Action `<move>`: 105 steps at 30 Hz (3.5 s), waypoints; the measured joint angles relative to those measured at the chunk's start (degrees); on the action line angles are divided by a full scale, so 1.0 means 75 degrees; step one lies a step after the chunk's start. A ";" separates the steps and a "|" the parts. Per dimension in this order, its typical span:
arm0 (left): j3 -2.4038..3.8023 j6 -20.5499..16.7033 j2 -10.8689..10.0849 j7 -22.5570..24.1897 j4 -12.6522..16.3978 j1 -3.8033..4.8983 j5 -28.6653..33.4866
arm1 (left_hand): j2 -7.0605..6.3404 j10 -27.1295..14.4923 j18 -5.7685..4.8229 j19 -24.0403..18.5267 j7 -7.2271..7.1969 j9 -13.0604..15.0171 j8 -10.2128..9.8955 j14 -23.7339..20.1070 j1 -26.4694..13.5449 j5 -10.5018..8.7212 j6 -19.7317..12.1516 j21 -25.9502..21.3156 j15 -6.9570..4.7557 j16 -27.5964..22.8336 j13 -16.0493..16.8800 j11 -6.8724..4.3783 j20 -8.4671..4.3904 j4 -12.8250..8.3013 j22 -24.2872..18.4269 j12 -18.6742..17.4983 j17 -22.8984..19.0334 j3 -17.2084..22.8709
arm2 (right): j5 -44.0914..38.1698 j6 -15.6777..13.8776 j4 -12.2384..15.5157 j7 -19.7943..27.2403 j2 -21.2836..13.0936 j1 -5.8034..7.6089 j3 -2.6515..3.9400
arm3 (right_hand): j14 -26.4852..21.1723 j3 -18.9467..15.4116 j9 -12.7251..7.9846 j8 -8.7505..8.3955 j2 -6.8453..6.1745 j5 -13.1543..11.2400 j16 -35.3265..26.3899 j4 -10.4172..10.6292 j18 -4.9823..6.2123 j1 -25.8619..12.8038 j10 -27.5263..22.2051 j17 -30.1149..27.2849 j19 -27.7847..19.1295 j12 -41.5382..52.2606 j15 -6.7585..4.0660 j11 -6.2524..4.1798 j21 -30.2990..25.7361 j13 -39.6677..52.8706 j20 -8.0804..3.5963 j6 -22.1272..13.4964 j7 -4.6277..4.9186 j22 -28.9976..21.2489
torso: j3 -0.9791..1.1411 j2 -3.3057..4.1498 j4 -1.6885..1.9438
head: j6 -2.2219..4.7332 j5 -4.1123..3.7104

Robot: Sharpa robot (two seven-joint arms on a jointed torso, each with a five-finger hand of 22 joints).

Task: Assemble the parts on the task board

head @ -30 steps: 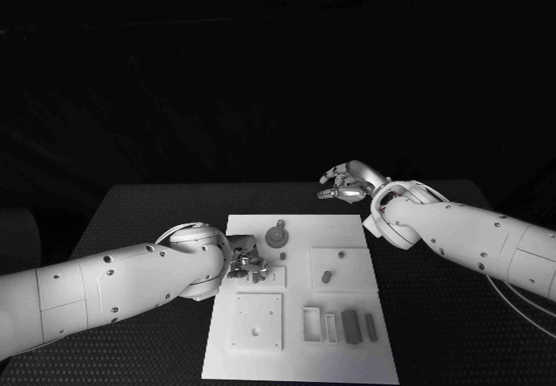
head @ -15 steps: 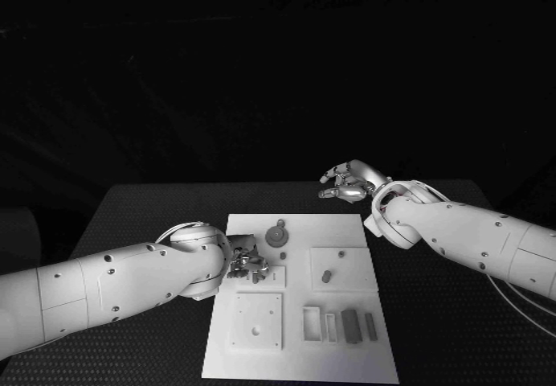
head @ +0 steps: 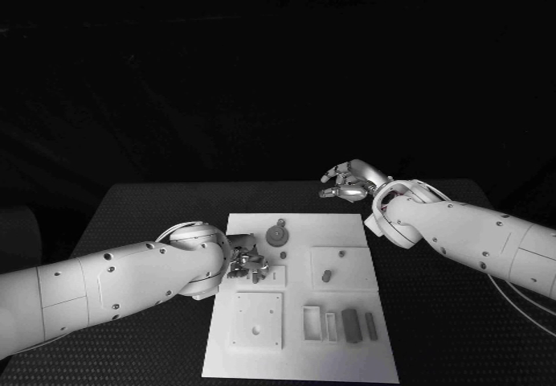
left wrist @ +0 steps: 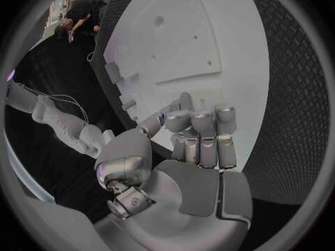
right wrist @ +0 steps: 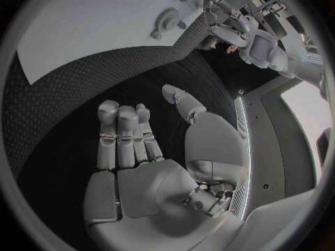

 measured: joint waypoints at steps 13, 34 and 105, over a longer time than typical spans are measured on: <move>0.0004 0.0052 0.0014 -0.0014 -0.0048 0.0001 0.0032 | -0.0042 0.0000 0.0000 0.0000 0.0002 -0.0017 0.0002 0.0064 -0.0055 0.0347 0.0002 0.0000 -0.0002 0.0000 0.0001 0.0000 0.0000 -0.0021 0.0011 0.0025 -0.0018 -0.0020 | 0.0001 0.0002 -0.0013 0.0000 -0.0003 0.0000 0.0000 | 0.0000 0.0000 0.0000 0.0000 0.0000 0.0027 0.0000 0.0000 0.0000 0.0000 0.0000 0.0000 0.0000 0.0029 0.0000 0.0000 0.0000 -0.0007 0.0000 0.0011 -0.0014 0.0000 | 0.0001 0.0001 -0.0001 | -0.0006 -0.0002; 0.0012 0.0190 0.0138 -0.0112 -0.0306 0.0023 0.0757 | -0.0001 0.0000 0.0000 0.0000 0.0001 -0.0041 0.0066 0.0092 -0.0095 0.0282 0.0035 0.0000 0.0003 0.0000 -0.0006 0.0000 0.0000 -0.0062 0.0016 0.0025 -0.0035 -0.0039 | 0.0001 0.0005 -0.0024 -0.0002 -0.0002 0.0000 0.0000 | 0.0000 0.0000 0.0001 0.0000 0.0000 0.0055 0.0000 0.0000 0.0000 0.0000 0.0000 0.0000 0.0000 0.0028 0.0000 0.0000 0.0000 -0.0014 0.0000 -0.0020 -0.0011 0.0000 | 0.0002 -0.0004 -0.0004 | -0.0020 0.0006; 0.0582 -0.0143 0.0206 -0.0021 -0.1736 0.0394 0.0777 | -0.1884 -0.1512 -0.0016 -0.1249 0.0044 -0.0278 -0.0802 -0.1489 0.0152 -0.2393 -0.0593 -0.1703 0.0641 -0.1992 -0.1291 0.0512 0.0371 0.0325 -0.0475 -0.2377 -0.1035 -0.1692 | 0.0033 0.0026 -0.0246 0.0002 -0.0008 0.0000 0.0000 | 0.0000 0.0000 -0.0005 0.0000 0.0000 0.0055 0.0000 0.0000 0.0000 0.0000 0.0000 -0.0012 0.0000 0.0059 0.0000 0.0000 0.0001 -0.0042 0.0001 -0.0008 0.0012 -0.0001 | -0.0015 -0.0002 0.0002 | 0.0204 -0.0049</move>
